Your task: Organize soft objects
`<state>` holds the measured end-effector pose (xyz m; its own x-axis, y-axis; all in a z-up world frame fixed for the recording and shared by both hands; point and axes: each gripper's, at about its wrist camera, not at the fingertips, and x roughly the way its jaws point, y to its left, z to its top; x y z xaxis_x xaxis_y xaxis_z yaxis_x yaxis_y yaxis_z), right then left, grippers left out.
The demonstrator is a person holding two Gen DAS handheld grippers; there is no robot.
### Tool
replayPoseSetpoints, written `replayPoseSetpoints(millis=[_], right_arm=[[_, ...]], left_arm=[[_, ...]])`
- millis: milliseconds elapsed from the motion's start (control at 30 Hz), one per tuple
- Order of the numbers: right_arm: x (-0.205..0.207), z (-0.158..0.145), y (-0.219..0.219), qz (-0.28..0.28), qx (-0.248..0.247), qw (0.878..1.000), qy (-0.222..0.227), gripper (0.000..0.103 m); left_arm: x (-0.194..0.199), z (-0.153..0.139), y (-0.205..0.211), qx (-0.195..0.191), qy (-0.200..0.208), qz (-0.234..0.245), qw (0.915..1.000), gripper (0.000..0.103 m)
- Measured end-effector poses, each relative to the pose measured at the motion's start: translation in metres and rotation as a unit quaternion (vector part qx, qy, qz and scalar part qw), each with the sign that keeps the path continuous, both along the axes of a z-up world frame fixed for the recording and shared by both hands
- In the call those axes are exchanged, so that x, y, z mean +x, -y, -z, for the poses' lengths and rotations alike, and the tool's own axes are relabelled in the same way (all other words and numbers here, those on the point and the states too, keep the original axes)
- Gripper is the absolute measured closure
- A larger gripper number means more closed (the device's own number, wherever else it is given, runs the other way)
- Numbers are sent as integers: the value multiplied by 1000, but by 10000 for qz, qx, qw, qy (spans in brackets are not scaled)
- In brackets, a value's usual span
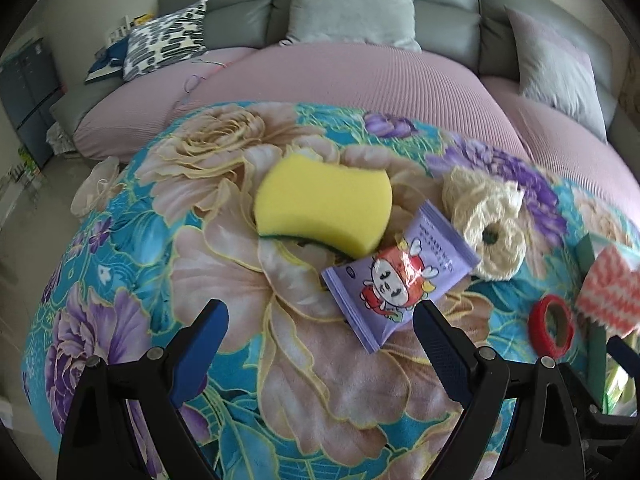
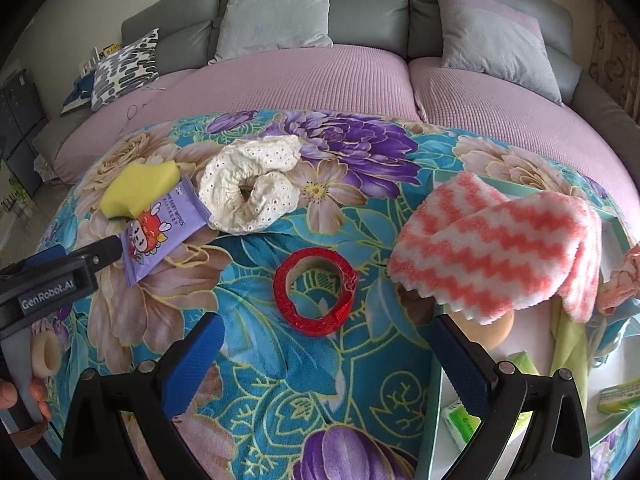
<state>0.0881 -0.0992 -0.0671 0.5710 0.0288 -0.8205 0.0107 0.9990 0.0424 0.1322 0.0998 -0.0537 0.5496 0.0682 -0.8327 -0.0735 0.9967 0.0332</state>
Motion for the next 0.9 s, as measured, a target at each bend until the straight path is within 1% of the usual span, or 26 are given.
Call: replayPoseSetpoints(millis=[233, 467, 667, 733, 900], right_arm=[[5, 7, 1, 16, 44, 10000, -59, 1], [10, 11, 5, 55, 56, 9999, -126, 2], [14, 14, 3, -4, -28, 9999, -166, 2], [15, 15, 2, -29, -51, 9998, -166, 2], [16, 15, 1, -74, -92, 9998, -181, 2]], left_arm=[[7, 6, 6, 31, -129, 219, 9997, 9], [19, 11, 20, 161, -230, 622, 9977, 9], [27, 18, 33, 433, -296, 927, 9943, 9], [30, 21, 35, 478, -337, 967, 9936, 9], [37, 23, 40, 661, -279, 1078, 9916, 9]])
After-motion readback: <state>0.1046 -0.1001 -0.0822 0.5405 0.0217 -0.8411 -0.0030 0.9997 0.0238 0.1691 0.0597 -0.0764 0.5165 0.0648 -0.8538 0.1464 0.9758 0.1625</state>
